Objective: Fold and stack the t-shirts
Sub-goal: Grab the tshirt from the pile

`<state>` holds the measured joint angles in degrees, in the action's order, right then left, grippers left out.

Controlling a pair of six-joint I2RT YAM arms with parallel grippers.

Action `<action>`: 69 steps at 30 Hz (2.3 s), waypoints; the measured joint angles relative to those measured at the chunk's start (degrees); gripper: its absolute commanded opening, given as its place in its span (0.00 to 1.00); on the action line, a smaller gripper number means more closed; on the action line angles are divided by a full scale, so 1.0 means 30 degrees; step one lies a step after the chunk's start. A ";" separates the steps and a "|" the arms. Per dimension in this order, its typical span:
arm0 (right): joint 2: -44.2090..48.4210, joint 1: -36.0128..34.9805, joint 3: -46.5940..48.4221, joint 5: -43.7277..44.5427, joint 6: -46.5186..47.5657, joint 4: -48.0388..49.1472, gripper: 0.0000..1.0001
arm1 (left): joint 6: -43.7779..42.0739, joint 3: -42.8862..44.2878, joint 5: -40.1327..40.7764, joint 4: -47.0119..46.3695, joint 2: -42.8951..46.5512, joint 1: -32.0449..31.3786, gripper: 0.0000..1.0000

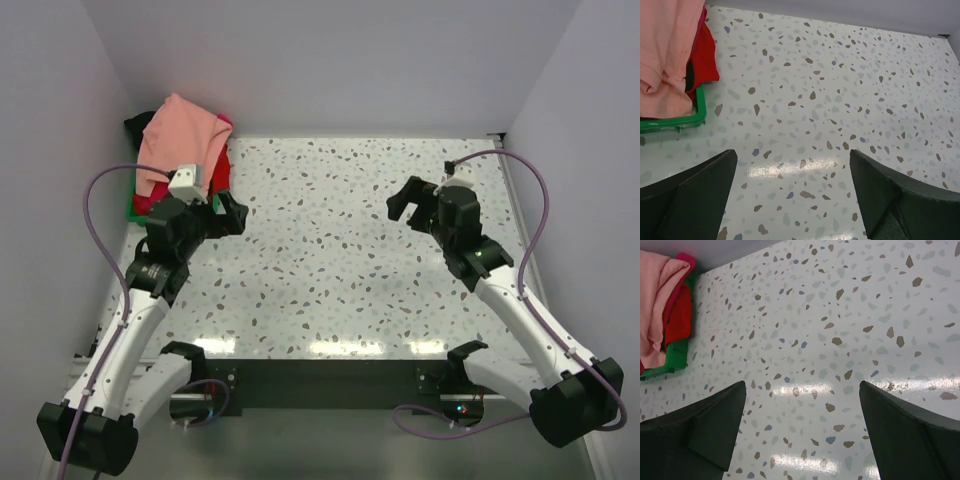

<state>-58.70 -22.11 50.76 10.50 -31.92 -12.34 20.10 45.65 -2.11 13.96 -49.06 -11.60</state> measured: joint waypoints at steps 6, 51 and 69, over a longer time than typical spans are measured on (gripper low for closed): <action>0.0015 0.0000 0.0000 -0.0386 0.0328 -0.0160 0.99 | 0.0109 0.0000 0.0051 -0.0007 -0.0270 0.0000 1.00; -0.0656 0.0000 0.0000 -0.5603 0.1027 -0.1013 0.99 | 0.4116 1.4010 0.7949 0.1785 -2.0808 0.5523 0.04; -0.0685 0.0000 0.0452 -0.6156 0.1035 -0.0889 0.99 | 0.2922 1.4010 0.4357 0.1909 -1.3165 0.5566 0.00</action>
<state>-60.75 -22.11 52.12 -7.97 -28.82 -15.00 28.86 87.68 10.96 19.68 -88.55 5.10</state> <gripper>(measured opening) 0.986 0.051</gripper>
